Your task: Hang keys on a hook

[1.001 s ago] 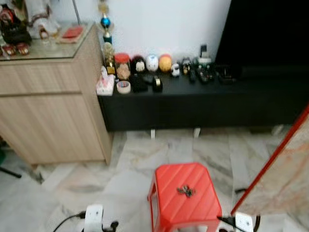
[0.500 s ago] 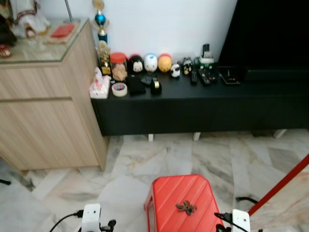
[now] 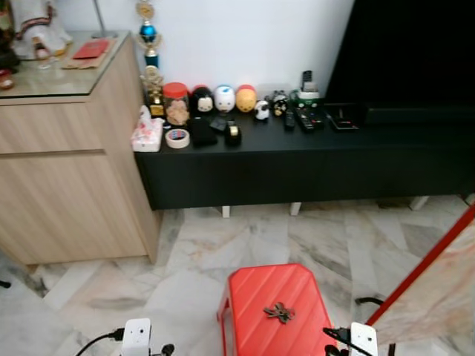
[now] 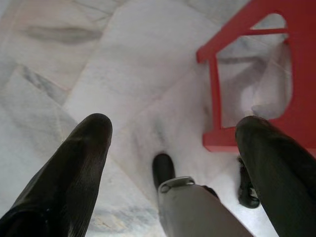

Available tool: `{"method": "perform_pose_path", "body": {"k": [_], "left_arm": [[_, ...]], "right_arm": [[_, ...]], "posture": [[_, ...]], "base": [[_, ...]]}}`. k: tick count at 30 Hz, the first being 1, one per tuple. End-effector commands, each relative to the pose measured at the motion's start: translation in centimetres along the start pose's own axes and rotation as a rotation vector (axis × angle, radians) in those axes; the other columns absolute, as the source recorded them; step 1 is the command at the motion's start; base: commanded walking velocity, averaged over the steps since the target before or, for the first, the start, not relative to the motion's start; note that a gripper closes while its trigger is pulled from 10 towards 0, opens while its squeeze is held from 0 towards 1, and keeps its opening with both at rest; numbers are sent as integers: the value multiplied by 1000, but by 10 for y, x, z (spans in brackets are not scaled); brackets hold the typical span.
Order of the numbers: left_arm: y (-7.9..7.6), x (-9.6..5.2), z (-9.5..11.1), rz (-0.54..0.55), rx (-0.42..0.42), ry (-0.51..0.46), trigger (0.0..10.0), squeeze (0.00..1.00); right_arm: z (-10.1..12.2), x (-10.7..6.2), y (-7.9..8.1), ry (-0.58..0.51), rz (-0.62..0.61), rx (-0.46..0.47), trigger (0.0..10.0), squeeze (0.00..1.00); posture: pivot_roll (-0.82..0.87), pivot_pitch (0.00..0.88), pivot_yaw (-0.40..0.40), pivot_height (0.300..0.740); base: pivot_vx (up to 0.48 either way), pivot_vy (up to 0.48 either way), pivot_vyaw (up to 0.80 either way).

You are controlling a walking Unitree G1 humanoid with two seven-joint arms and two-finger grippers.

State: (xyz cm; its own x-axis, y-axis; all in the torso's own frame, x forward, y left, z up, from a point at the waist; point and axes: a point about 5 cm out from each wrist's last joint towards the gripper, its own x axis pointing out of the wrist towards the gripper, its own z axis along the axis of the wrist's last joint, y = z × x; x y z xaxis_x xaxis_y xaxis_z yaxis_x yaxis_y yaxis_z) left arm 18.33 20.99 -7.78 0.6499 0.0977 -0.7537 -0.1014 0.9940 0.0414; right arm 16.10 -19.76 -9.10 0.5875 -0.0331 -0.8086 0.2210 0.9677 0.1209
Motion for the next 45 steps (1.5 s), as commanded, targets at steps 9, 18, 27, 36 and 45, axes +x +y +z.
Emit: {"method": "perform_pose_path", "body": {"k": [9,18,27,36,45], "left_arm": [[11,3,51,33,-19,-259,10000,0],[-11,-4,114,-68,-44,-600,10000,0],[-28,-19,110,-143,-35,-717,10000,0],[-31,-36,122,-174,-6,-819,10000,0],[-33,-43,120,-191,9,-814,10000,0]], "right_arm": [[19,-2,2,-188,18,-47,10000,0],[26,-6,2,-291,86,-98,10000,0],[29,-11,-3,-385,55,-103,10000,0],[139,-33,69,-941,173,-186,10000,0],[134,-44,70,-960,161,-171,10000,0]], "posture": [[-2,0,-64,740],[-13,0,-93,740],[-18,0,-96,740],[-9,0,-91,740],[-9,0,-84,740]], "base": [[0,0,0],[0,0,0],[0,0,0],[0,0,0],[0,0,0]]}}
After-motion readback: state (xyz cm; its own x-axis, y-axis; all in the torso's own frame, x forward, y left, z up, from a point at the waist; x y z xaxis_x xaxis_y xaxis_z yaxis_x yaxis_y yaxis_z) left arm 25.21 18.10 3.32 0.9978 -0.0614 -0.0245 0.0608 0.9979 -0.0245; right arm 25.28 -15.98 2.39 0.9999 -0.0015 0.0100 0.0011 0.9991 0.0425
